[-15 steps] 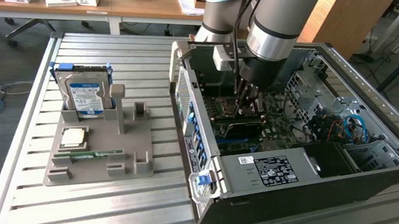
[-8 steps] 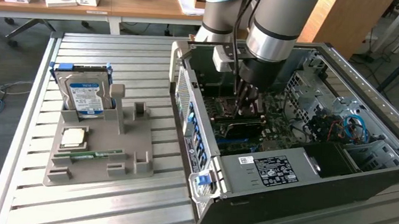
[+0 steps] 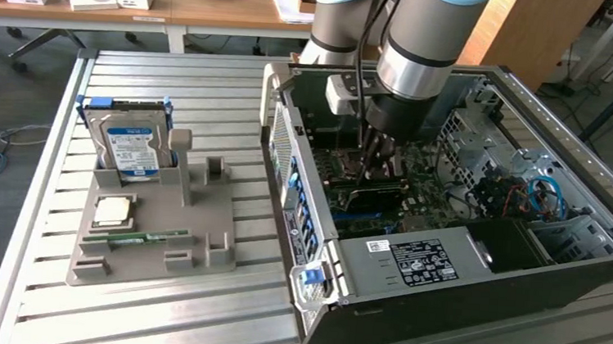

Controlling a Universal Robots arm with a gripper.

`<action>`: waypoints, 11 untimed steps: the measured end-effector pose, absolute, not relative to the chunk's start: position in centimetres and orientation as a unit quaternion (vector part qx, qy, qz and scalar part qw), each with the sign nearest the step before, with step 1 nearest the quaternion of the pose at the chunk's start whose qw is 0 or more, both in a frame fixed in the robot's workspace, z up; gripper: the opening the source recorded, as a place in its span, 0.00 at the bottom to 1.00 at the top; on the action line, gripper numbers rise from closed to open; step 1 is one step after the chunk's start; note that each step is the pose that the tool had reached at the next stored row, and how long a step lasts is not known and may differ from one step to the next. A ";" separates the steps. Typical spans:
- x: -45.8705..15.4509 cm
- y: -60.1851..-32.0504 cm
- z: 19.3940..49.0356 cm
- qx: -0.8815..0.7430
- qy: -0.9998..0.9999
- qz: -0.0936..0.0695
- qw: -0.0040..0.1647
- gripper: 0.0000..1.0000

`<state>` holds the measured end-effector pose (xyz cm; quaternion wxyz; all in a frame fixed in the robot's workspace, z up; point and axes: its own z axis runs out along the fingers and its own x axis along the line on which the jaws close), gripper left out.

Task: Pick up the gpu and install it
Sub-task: 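Press down on the gpu until it lock into place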

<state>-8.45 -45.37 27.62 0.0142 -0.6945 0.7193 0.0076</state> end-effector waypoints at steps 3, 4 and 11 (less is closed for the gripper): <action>-8.4 -45.4 27.6 -0.695 0.719 0.008 0.014 0.11; -8.4 -45.4 27.5 -0.695 0.719 0.008 0.014 0.11; -8.4 -45.4 27.3 -0.695 0.719 0.008 0.015 0.11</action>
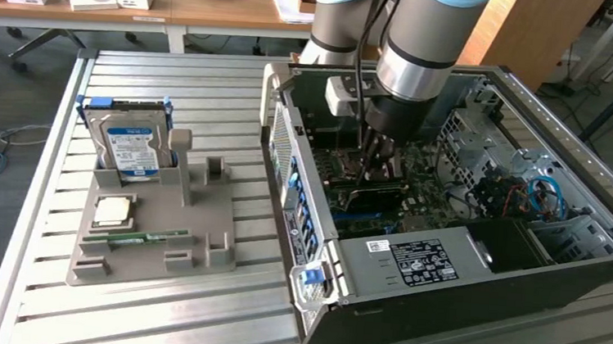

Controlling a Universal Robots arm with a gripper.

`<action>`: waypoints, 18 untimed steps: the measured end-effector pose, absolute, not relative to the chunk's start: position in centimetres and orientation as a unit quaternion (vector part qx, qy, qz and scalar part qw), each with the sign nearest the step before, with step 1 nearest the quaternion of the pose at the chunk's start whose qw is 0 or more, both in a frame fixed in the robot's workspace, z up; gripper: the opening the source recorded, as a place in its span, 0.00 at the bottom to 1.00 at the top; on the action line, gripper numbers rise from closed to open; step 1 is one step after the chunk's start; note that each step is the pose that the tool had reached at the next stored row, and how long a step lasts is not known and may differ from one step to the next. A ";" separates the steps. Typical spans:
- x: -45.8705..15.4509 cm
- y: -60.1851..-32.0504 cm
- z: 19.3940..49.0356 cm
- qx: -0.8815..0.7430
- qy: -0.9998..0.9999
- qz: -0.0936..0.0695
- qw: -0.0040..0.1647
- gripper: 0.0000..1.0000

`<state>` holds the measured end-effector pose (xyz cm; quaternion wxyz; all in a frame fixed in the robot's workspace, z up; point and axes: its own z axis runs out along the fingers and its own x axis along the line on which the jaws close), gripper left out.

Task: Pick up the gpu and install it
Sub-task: 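Press down on the gpu until it lock into place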

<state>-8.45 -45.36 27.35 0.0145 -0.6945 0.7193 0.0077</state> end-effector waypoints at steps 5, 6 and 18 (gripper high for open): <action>-8.4 -45.4 27.3 -0.695 0.719 0.008 0.014 0.11; -8.4 -45.4 27.3 -0.695 0.719 0.008 0.014 0.11; -8.5 -45.4 27.0 -0.695 0.719 0.008 0.014 0.11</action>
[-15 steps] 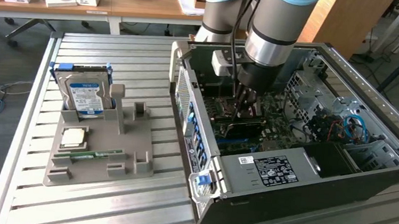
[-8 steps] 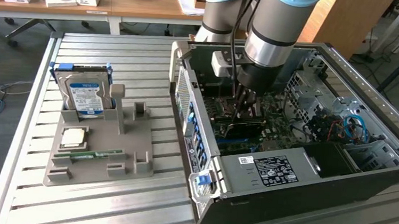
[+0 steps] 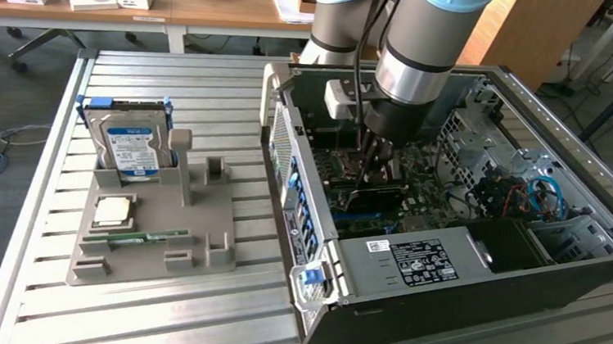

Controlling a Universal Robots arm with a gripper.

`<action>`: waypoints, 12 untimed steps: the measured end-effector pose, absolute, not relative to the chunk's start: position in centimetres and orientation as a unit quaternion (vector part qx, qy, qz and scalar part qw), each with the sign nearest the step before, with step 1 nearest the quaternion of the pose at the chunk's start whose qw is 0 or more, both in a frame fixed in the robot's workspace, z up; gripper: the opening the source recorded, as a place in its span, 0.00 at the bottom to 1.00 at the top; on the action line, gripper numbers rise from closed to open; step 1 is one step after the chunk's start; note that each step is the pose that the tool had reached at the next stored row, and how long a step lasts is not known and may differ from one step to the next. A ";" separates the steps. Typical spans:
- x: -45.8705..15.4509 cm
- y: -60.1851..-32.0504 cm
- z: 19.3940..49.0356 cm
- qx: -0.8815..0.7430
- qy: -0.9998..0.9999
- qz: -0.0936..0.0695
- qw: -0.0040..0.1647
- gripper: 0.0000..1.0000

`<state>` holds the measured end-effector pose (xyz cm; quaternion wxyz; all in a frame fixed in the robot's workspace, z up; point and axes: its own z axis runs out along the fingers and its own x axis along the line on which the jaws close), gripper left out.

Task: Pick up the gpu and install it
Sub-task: 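Press down on the gpu until it lock into place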

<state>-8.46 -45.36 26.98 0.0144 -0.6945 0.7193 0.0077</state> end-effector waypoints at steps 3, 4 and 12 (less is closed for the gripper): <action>-8.5 -45.4 27.0 -0.695 0.719 0.008 0.014 0.11; -8.5 -45.4 27.0 -0.695 0.719 0.008 0.014 0.11; -8.5 -45.4 26.9 -0.695 0.719 0.008 0.014 0.11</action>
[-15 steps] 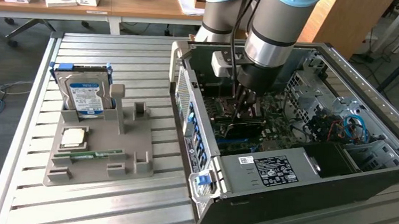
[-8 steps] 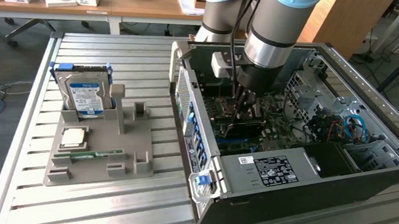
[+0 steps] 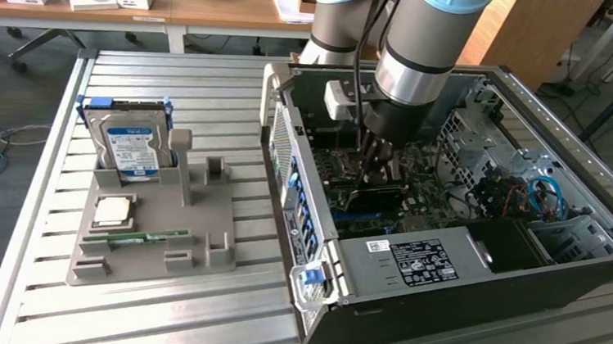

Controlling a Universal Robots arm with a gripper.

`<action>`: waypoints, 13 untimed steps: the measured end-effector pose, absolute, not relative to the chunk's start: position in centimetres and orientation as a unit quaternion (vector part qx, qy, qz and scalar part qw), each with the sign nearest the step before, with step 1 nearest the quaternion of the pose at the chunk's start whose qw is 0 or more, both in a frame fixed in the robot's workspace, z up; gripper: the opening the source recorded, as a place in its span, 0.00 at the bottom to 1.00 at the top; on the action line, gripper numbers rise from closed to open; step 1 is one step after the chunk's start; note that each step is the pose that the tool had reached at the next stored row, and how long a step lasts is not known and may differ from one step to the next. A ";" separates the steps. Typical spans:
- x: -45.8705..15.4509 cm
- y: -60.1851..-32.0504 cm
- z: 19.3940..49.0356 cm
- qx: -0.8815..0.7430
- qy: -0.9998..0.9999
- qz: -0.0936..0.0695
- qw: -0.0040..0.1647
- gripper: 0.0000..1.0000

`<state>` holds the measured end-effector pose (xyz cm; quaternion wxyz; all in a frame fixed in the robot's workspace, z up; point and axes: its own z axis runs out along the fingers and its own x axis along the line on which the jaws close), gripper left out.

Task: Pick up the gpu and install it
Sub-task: 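Press down on the gpu until it lock into place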

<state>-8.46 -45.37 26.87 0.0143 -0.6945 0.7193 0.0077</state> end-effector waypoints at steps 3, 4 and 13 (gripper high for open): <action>-8.5 -45.4 26.9 -0.695 0.719 0.008 0.014 0.11; -8.5 -45.4 26.9 -0.695 0.719 0.008 0.014 0.11; -8.5 -45.4 26.8 -0.695 0.719 0.008 0.014 0.11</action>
